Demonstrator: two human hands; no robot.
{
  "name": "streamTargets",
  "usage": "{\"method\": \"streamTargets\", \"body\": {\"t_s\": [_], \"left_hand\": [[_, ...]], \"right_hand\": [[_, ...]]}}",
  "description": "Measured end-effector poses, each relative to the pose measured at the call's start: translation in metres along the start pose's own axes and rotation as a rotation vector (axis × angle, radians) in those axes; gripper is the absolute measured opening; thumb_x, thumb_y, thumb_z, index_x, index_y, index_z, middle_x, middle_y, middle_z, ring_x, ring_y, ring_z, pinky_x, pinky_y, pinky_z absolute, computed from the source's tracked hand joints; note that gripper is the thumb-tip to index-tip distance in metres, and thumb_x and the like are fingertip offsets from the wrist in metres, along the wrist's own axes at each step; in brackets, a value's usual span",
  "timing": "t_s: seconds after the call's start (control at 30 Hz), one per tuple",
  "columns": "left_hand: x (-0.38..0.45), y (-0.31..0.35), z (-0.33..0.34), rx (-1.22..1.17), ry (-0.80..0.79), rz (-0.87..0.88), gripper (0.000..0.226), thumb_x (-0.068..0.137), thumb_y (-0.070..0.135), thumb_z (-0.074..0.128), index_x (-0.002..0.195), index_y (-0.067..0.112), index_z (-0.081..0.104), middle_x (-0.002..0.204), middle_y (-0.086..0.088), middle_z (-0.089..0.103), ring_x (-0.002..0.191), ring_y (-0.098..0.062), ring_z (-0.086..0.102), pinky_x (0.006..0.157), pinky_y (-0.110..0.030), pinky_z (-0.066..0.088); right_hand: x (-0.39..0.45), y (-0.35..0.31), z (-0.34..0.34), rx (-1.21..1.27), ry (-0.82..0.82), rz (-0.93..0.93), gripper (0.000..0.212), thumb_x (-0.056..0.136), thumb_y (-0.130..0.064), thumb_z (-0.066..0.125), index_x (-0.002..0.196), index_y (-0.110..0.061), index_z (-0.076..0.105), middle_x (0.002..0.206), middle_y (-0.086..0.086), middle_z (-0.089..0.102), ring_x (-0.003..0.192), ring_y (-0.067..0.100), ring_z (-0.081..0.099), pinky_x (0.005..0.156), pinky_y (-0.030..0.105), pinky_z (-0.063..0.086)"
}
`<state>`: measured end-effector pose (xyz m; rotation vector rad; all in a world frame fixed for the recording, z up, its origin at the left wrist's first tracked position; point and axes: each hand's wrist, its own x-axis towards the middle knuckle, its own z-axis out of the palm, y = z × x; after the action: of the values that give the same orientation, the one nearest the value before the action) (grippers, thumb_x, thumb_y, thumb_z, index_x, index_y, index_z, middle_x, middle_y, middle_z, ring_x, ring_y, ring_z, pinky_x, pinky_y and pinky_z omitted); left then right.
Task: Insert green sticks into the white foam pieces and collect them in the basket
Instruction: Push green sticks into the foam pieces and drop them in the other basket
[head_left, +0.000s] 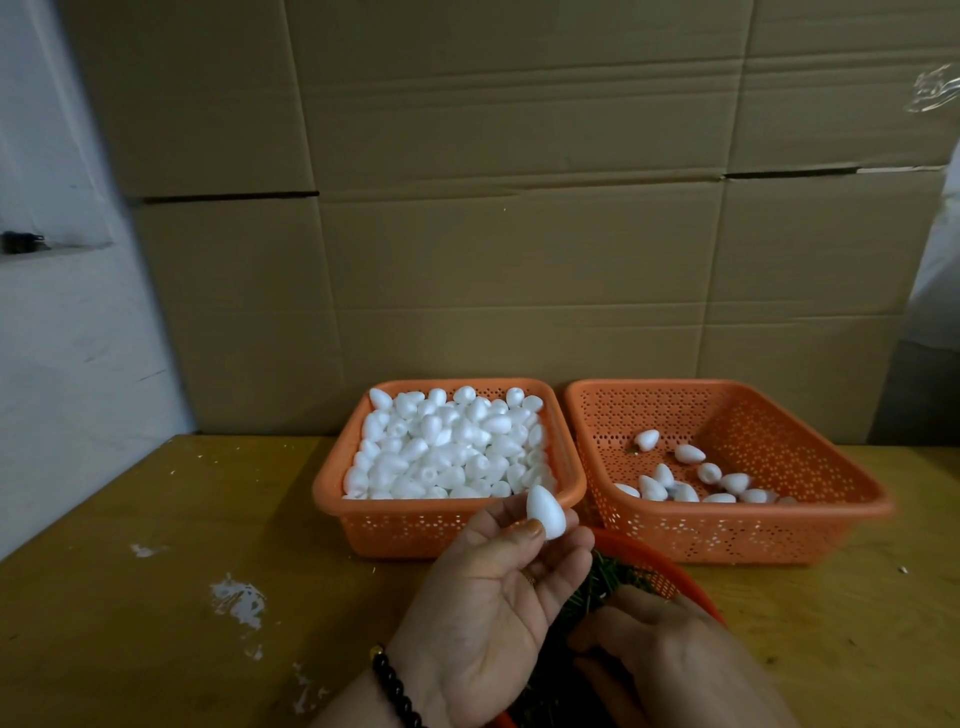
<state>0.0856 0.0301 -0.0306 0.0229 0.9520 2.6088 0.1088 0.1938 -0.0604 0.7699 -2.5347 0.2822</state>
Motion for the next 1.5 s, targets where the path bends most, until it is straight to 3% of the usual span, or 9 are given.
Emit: {"method": "streamTargets", "body": {"t_s": [0.33,0.5,0.63,0.87,1.1,1.27,1.4,1.5], "left_hand": [[-0.0005,0.0025,0.0022,-0.015,-0.003,0.007,0.027,0.066,-0.008,0.066,0.090,-0.001,0.075,0.092,-0.016,0.072,0.076,-0.023,0.071,0.064,-0.029,0.059],[-0.0005,0.0000,0.0020,0.022,0.036,0.023,0.034,0.065,-0.006,0.067,0.098,0.001,0.069,0.080,-0.014,0.069,0.064,-0.018,0.067,0.054,-0.028,0.057],[-0.0024,-0.0001,0.0034,0.014,0.005,0.014,0.036,0.072,-0.002,0.063,0.108,0.001,0.063,0.088,-0.020,0.068,0.068,-0.021,0.068,0.057,-0.030,0.058],[-0.0012,0.0016,0.0035,-0.036,0.012,-0.002,0.032,0.074,-0.004,0.058,0.105,-0.005,0.066,0.105,-0.028,0.068,0.070,-0.024,0.069,0.058,-0.030,0.058],[-0.0012,0.0005,0.0045,-0.009,0.045,0.004,0.027,0.064,-0.006,0.068,0.091,-0.001,0.070,0.081,-0.015,0.068,0.063,-0.019,0.066,0.054,-0.027,0.057],[-0.0008,0.0004,0.0026,0.007,0.071,-0.015,0.040,0.071,0.004,0.067,0.111,0.003,0.064,0.087,-0.016,0.069,0.062,-0.019,0.064,0.052,-0.028,0.056],[-0.0016,-0.0004,0.0021,0.023,0.055,-0.013,0.036,0.078,0.009,0.062,0.114,0.007,0.065,0.100,-0.019,0.071,0.064,-0.019,0.064,0.055,-0.029,0.055],[-0.0008,-0.0015,0.0012,0.044,0.052,-0.013,0.041,0.079,0.011,0.059,0.119,0.004,0.061,0.105,-0.020,0.071,0.063,-0.017,0.064,0.056,-0.027,0.055]], "right_hand": [[0.0003,-0.0010,0.0001,-0.010,0.010,-0.009,0.034,0.038,-0.048,0.090,0.063,-0.045,0.066,0.058,-0.021,0.056,0.049,-0.006,0.054,0.048,0.011,0.046],[0.0004,-0.0015,0.0017,-0.009,0.025,-0.001,0.034,0.038,-0.044,0.090,0.063,-0.043,0.066,0.058,-0.019,0.056,0.047,-0.004,0.054,0.046,0.014,0.047],[-0.0001,-0.0025,0.0030,0.005,0.054,0.011,0.036,0.040,-0.039,0.091,0.064,-0.040,0.066,0.059,-0.017,0.056,0.045,0.000,0.053,0.045,0.014,0.046],[-0.0006,-0.0040,0.0043,0.009,0.080,0.031,0.036,0.042,-0.035,0.092,0.066,-0.037,0.065,0.059,-0.017,0.056,0.044,0.002,0.053,0.043,0.016,0.046],[-0.0007,-0.0057,0.0052,0.018,0.108,0.062,0.036,0.045,-0.031,0.091,0.068,-0.036,0.064,0.060,-0.017,0.055,0.043,0.004,0.052,0.042,0.017,0.045],[-0.0010,-0.0066,0.0067,0.003,0.150,0.079,0.034,0.047,-0.026,0.091,0.066,-0.033,0.064,0.060,-0.015,0.055,0.042,0.006,0.051,0.041,0.018,0.045],[0.0006,-0.0078,0.0061,0.018,0.233,0.113,0.029,0.052,-0.021,0.090,0.066,-0.028,0.066,0.060,-0.013,0.057,0.043,0.007,0.052,0.040,0.017,0.043],[0.0011,-0.0088,0.0053,0.042,0.279,0.123,0.014,0.065,-0.022,0.078,0.071,-0.030,0.068,0.064,-0.014,0.060,0.045,0.008,0.055,0.040,0.017,0.043]]}}
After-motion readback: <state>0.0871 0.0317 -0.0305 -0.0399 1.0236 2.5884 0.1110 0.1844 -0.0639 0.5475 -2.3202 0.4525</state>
